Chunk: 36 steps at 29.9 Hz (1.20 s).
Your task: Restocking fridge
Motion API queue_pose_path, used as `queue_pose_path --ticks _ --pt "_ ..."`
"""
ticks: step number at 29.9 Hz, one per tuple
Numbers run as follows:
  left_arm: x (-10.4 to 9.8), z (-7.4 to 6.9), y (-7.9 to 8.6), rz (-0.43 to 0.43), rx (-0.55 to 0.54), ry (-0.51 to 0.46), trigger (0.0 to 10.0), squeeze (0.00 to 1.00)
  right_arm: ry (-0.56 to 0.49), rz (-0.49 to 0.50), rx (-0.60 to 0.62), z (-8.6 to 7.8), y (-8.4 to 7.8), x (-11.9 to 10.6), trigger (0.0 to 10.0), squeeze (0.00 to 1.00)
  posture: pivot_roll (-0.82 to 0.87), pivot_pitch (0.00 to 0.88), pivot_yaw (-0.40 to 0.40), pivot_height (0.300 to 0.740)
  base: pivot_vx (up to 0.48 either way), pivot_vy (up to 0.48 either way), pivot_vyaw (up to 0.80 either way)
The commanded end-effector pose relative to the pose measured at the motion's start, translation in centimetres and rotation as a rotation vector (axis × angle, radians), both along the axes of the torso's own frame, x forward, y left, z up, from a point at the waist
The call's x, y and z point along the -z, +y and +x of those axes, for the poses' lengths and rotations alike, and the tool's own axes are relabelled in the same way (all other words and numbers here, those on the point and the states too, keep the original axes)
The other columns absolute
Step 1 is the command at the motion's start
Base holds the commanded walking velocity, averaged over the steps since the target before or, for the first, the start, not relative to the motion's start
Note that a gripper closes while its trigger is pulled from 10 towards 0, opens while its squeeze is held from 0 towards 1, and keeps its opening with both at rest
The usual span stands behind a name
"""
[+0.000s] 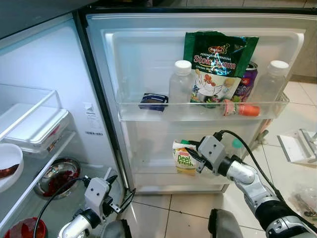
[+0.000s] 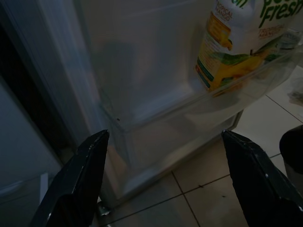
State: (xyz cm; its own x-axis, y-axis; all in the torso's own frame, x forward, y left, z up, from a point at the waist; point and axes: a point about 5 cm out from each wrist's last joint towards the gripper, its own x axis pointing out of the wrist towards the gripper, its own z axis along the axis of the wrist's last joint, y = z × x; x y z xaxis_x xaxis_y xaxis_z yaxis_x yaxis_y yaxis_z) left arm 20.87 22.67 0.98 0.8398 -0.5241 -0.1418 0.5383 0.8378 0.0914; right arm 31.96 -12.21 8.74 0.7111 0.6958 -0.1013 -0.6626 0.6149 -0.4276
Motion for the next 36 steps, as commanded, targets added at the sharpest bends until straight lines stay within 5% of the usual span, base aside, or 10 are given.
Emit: queue_pose_path --ticks 1,10,11,12,25,27,29,30,32,36 --pt "0.0 -0.3 0.7 0.019 0.005 0.016 10.0 0.0 -0.005 0.013 0.016 0.3 -0.3 -0.4 10.0 0.0 0.04 0.0 -0.047 0.3 0.0 0.0 0.0" --pt "0.0 -0.4 0.7 0.023 0.016 0.024 10.0 0.0 0.004 -0.024 -0.008 0.1 0.2 0.2 10.0 0.4 0.04 0.0 -0.051 0.3 0.0 0.0 0.0" --pt "0.0 -0.5 0.7 0.023 0.016 0.025 10.0 0.0 0.008 -0.023 -0.016 0.0 0.3 0.3 10.0 0.52 0.05 0.0 -0.053 0.3 0.0 0.0 0.0" --pt "0.1 -0.5 0.7 0.024 0.015 0.027 10.0 0.0 0.009 -0.031 -0.026 0.0 0.6 0.4 10.0 1.0 0.05 0.0 -0.051 0.3 0.0 0.0 0.0" --pt "0.0 -0.4 0.7 0.026 0.017 0.031 10.0 0.0 -0.098 -0.113 -0.009 0.8 0.2 -1.1 10.0 0.92 0.04 0.0 -0.042 0.3 0.0 0.0 0.0" --pt "0.0 -0.2 0.5 0.024 0.023 0.031 10.0 0.0 -0.146 -0.071 -0.012 1.2 0.3 -2.6 10.0 0.55 0.04 0.0 -0.037 0.3 0.0 0.0 0.0" --pt "0.0 -0.2 0.5 0.024 0.025 0.031 10.0 0.0 -0.156 -0.056 -0.014 1.3 0.4 -3.0 10.0 0.55 0.04 0.0 -0.037 0.3 0.0 0.0 0.0" --pt "0.0 -0.1 0.4 0.023 0.027 0.03 10.0 0.0 -0.16 -0.028 -0.018 1.4 0.5 -3.5 10.0 0.24 0.04 0.0 -0.038 0.3 0.0 0.0 0.0" --pt "0.0 0.0 0.2 0.02 0.033 0.03 10.0 0.0 -0.149 0.033 -0.04 1.4 0.8 -4.2 10.0 0.0 0.04 0.0 -0.037 0.3 0.0 0.0 0.0" --pt "0.1 0.1 -0.1 0.014 0.042 0.031 10.0 0.0 -0.092 0.148 -0.123 0.8 1.5 -5.2 10.0 0.0 0.03 0.0 -0.037 0.3 0.0 0.0 0.0"
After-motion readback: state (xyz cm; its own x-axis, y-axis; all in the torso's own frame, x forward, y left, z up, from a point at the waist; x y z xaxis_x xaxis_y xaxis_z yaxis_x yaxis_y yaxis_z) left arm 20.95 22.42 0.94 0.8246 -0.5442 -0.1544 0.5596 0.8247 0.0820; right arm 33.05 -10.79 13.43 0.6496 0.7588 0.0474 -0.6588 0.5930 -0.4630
